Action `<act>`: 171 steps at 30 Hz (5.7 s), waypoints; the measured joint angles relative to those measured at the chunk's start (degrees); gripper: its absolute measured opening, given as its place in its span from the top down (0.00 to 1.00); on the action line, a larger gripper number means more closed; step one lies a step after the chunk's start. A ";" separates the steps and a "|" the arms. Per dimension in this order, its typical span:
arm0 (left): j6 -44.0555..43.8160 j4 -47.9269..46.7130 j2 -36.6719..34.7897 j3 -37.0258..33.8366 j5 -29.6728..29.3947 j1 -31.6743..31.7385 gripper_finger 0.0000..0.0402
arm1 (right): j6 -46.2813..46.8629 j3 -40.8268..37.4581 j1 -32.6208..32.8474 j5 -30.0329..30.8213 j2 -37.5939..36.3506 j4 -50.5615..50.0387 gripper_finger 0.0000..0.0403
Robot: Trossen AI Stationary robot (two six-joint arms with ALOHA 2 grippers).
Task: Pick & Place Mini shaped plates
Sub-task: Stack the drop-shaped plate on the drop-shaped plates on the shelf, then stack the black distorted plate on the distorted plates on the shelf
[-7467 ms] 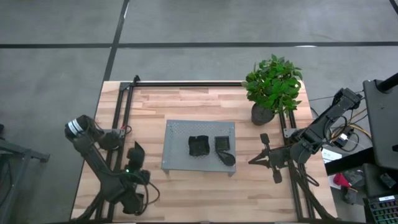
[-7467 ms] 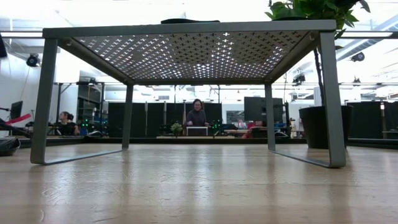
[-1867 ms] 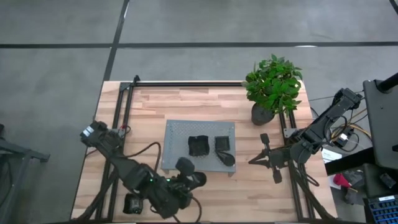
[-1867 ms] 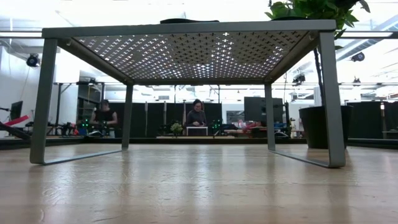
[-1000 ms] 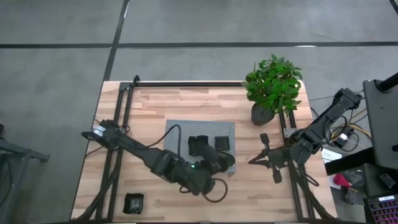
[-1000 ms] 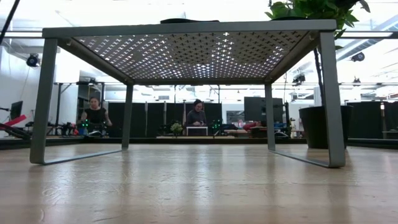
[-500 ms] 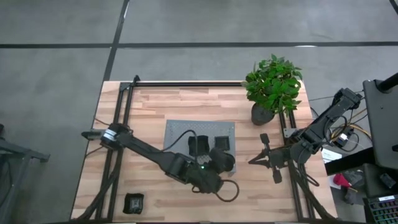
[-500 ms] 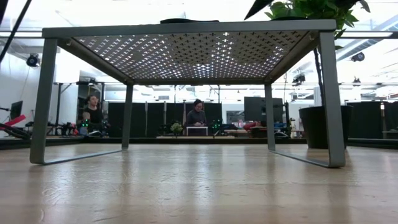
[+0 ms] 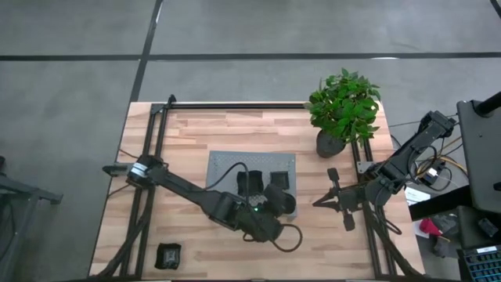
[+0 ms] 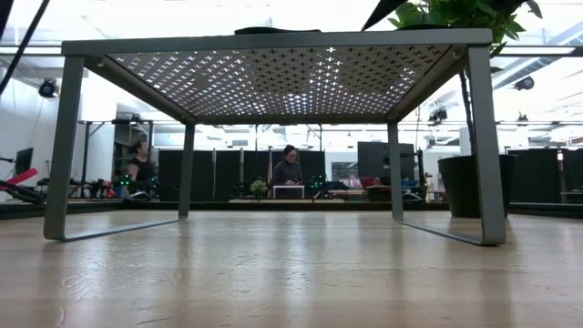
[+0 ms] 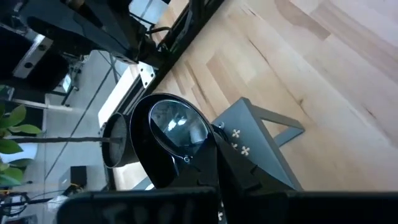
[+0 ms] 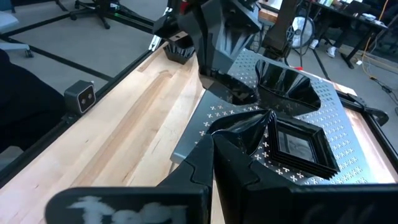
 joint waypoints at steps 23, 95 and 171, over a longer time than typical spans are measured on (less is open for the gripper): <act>-5.21 -1.01 0.17 -0.11 -2.14 0.38 1.00 | 0.00 0.00 0.00 0.00 0.00 0.00 0.98; -19.17 1.98 0.37 -0.39 28.91 7.32 1.00 | 0.00 0.00 0.00 0.00 0.00 0.00 0.98; -71.08 -37.53 -3.23 -5.28 21.64 -22.60 1.00 | 0.00 -0.01 0.00 0.00 -0.02 0.00 0.98</act>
